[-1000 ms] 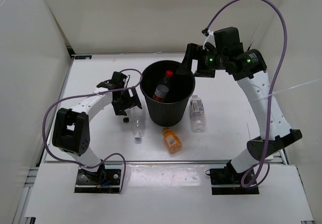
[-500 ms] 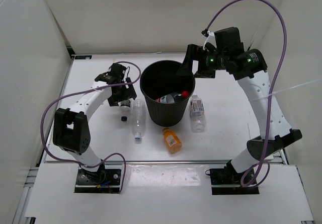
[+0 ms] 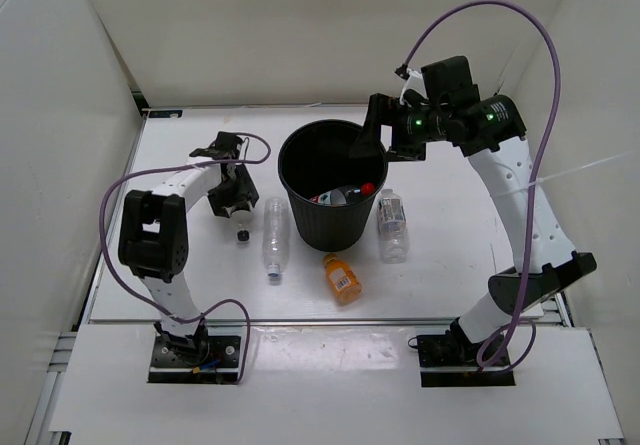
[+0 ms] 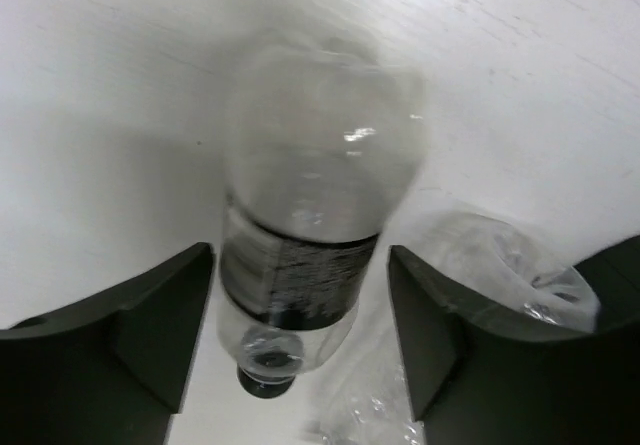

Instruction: Put the plastic bottles in the bin

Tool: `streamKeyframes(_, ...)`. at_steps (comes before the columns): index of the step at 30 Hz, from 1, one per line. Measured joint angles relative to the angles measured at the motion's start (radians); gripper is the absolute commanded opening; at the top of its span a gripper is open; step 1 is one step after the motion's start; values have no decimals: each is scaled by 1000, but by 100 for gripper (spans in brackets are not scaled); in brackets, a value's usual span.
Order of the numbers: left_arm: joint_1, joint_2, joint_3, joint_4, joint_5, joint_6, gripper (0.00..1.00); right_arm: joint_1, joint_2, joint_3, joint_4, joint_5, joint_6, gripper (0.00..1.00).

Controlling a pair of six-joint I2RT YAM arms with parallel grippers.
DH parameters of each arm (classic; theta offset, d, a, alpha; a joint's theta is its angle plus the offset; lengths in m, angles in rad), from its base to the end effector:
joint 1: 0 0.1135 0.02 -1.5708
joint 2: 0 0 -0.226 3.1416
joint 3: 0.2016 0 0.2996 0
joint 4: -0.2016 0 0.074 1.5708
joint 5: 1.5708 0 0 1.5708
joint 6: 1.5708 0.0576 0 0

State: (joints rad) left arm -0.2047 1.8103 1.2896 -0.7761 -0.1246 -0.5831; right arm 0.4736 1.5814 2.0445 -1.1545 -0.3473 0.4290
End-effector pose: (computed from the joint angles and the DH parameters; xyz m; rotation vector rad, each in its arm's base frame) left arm 0.3868 -0.0730 0.1128 -0.5583 2.7860 0.0133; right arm 0.3087 0.1802 0.4426 -0.2468 2.3503 0.8550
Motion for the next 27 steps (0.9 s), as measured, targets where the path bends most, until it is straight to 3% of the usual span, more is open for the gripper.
streamKeyframes(7,19,-2,-41,51,39,36,49,-22,0,-42,-6,-8,-12,100)
streamKeyframes(15,19,-177,-31,-63,49,-33,50,-44,-1,-118,-2,-22,-18,100)
streamKeyframes(20,-8,-331,289,-111,46,-57,53,-74,-31,-246,39,-27,-11,100)
streamKeyframes(27,-173,-333,734,-72,135,-19,58,-201,-86,-407,98,-28,40,100)
